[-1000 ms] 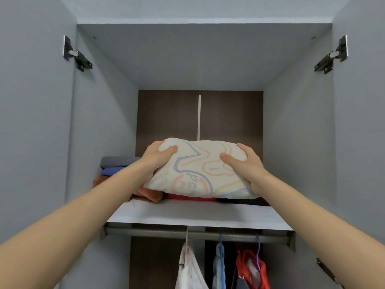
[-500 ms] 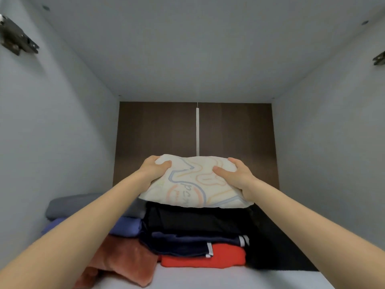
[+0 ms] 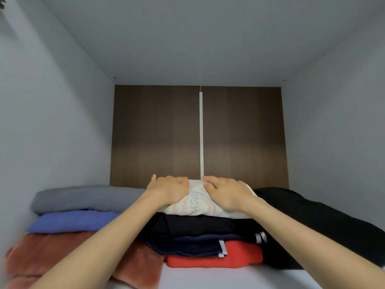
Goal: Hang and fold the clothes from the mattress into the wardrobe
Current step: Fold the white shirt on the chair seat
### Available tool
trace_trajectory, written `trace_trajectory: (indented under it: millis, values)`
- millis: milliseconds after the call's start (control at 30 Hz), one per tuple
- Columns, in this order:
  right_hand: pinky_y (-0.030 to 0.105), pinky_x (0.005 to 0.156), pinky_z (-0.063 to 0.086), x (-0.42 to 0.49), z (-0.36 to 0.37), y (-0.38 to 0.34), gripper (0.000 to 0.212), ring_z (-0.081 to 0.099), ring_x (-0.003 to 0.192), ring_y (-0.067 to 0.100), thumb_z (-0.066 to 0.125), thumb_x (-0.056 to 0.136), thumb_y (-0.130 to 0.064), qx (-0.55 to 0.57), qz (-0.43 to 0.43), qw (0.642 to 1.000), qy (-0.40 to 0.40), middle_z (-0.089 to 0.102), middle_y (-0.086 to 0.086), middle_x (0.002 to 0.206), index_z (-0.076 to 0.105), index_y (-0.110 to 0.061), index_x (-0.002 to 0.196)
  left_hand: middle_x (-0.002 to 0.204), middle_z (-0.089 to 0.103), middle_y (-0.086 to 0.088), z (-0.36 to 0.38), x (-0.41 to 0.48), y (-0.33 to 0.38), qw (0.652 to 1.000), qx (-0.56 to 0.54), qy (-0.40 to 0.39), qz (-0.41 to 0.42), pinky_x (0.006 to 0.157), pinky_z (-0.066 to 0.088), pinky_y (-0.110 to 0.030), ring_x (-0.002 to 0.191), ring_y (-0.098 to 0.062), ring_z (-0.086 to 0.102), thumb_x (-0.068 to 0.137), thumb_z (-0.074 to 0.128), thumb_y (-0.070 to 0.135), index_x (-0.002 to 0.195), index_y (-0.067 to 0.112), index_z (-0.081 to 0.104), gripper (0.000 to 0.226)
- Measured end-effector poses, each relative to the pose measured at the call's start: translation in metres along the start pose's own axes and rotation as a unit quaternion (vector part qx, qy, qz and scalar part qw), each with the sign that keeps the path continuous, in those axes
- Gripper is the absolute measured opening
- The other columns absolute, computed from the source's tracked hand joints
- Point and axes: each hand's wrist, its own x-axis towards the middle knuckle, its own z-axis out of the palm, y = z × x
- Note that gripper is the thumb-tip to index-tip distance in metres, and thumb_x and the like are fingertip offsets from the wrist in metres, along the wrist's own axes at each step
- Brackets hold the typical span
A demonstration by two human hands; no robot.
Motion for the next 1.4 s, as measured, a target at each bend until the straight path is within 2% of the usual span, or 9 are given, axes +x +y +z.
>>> trace_trajectory:
  millis: [100,233,367,567,667,900,1033,1300,1400]
  values:
    - [0.047,0.115,0.019,-0.004,0.008,-0.002,0.047,0.032,0.139,0.02,0.017,0.1,-0.043,-0.004,-0.001,1.0,0.011,0.035,-0.01,0.152,0.031,-0.04,0.145,0.151,0.037,-0.002,0.002,-0.008,0.001,1.0,-0.02,0.004,-0.006,0.112,0.022,-0.039,0.136,-0.026,0.035,0.101,0.012,0.039,0.145,0.036,0.033,0.049]
    - [0.042,0.112,0.027,-0.013,-0.001,-0.002,0.046,0.038,0.136,0.021,0.024,0.1,-0.042,0.021,-0.004,1.0,0.022,0.041,-0.006,0.149,0.037,-0.035,0.144,0.148,0.041,0.0,-0.007,-0.018,0.006,0.999,-0.025,0.008,-0.021,0.112,0.023,-0.045,0.133,-0.025,0.038,0.1,0.014,0.04,0.141,0.038,0.039,0.048]
    - [0.036,0.096,0.042,-0.034,-0.024,0.008,0.041,0.049,0.125,0.024,0.039,0.098,-0.035,0.079,0.007,0.993,0.088,0.054,0.001,0.136,0.045,-0.031,0.138,0.14,0.051,0.003,-0.022,-0.034,0.017,0.994,-0.056,0.097,-0.007,0.109,0.031,-0.043,0.127,-0.024,0.046,0.099,0.026,0.04,0.137,0.033,0.047,0.043]
    - [0.032,0.085,0.044,-0.094,-0.054,0.03,0.035,0.054,0.118,0.017,0.043,0.097,-0.032,0.116,0.016,0.983,0.145,0.061,-0.007,0.126,0.053,-0.03,0.13,0.136,0.055,0.002,-0.037,-0.084,0.057,0.981,-0.099,0.164,0.036,0.09,0.038,-0.031,0.124,-0.023,0.049,0.101,0.032,0.033,0.142,0.032,0.04,0.042]
    - [0.029,0.079,0.04,-0.134,-0.064,0.039,0.033,0.055,0.114,0.016,0.042,0.097,-0.032,0.113,0.015,0.981,0.156,0.063,-0.01,0.123,0.054,-0.031,0.128,0.136,0.055,0.001,-0.034,-0.118,0.078,0.977,-0.127,0.164,0.056,0.096,0.042,-0.035,0.125,-0.023,0.048,0.1,0.033,0.034,0.141,0.031,0.04,0.042]
    - [0.028,0.073,0.043,-0.231,-0.073,0.057,0.029,0.058,0.096,0.011,0.044,0.097,-0.033,0.128,0.017,0.977,0.17,0.064,-0.014,0.116,0.056,-0.034,0.124,0.135,0.055,0.0,-0.02,-0.215,0.126,0.964,-0.182,0.185,0.062,0.099,0.042,-0.039,0.123,-0.022,0.049,0.098,0.038,0.034,0.14,0.033,0.042,0.042]
    - [0.033,0.08,0.051,-0.279,-0.081,0.065,0.026,0.06,0.087,0.01,0.047,0.096,-0.033,0.154,0.024,0.974,0.163,0.065,-0.016,0.11,0.059,-0.034,0.12,0.135,0.055,0.005,-0.02,-0.262,0.149,0.96,-0.199,0.185,0.071,0.097,0.045,-0.042,0.117,-0.022,0.054,0.098,0.04,0.035,0.139,0.034,0.043,0.041]
    - [0.03,0.073,0.05,-0.37,-0.1,0.07,0.022,0.058,0.074,0.002,0.05,0.095,-0.029,0.171,0.04,0.97,0.167,0.063,-0.019,0.101,0.06,-0.034,0.115,0.133,0.055,0.01,-0.023,-0.336,0.182,0.939,-0.264,0.193,0.109,0.09,0.038,-0.025,0.121,-0.011,0.049,0.099,0.041,0.035,0.14,0.035,0.042,0.041]
    - [0.026,0.067,0.046,-0.405,-0.101,0.067,0.022,0.058,0.066,0.002,0.051,0.095,-0.029,0.176,0.051,0.968,0.172,0.064,-0.017,0.102,0.061,-0.033,0.114,0.133,0.054,0.012,-0.019,-0.363,0.188,0.937,-0.273,0.172,0.135,0.096,0.042,-0.03,0.12,-0.009,0.05,0.099,0.04,0.037,0.14,0.036,0.04,0.041]
